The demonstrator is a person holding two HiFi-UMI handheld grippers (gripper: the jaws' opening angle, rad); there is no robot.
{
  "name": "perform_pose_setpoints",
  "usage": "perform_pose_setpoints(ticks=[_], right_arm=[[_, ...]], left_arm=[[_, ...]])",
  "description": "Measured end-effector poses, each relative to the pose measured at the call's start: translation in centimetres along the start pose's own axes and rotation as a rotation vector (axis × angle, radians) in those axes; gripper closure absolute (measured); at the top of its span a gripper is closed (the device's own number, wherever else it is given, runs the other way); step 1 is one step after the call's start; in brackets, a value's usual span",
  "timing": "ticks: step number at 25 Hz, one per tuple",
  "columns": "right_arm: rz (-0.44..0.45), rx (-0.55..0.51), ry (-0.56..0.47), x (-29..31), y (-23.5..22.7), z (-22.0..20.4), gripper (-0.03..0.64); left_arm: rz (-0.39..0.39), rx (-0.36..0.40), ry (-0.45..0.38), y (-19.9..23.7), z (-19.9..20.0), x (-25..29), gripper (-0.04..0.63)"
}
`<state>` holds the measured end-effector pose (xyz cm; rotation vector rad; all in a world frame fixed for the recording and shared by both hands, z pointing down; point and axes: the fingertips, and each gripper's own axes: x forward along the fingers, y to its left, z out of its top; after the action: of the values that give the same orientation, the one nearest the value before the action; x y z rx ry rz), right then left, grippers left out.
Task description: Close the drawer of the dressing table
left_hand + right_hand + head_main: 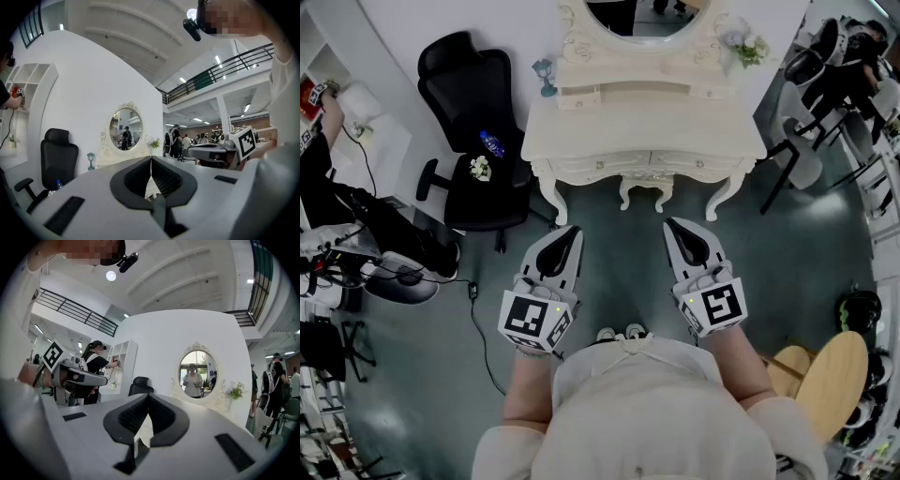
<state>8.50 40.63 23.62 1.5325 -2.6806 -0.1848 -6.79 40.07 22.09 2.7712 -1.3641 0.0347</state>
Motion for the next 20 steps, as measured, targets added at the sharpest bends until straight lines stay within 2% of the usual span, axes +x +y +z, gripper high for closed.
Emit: perform_pose_setpoints(ticks=[8,16,20], right_arm=[[-0.006,-0.012,0.003,0.3,1.2,-0.2,0.615],[-0.092,0.023,0.012,1.5,2.5,-0.9,0.614],[-0.131,0.032,0.016,2.3,3.2,-1.5,0.613]], left_arm=[[-0.017,-0.002,-0.017,0.6,-0.5,-0.9,0.575],[-0.036,-0.025,-0.011,2.2,-1.3,-2.6,0.575],[-0.026,-0.033,-0.072,3.8,-0.9,-3.4,0.567]])
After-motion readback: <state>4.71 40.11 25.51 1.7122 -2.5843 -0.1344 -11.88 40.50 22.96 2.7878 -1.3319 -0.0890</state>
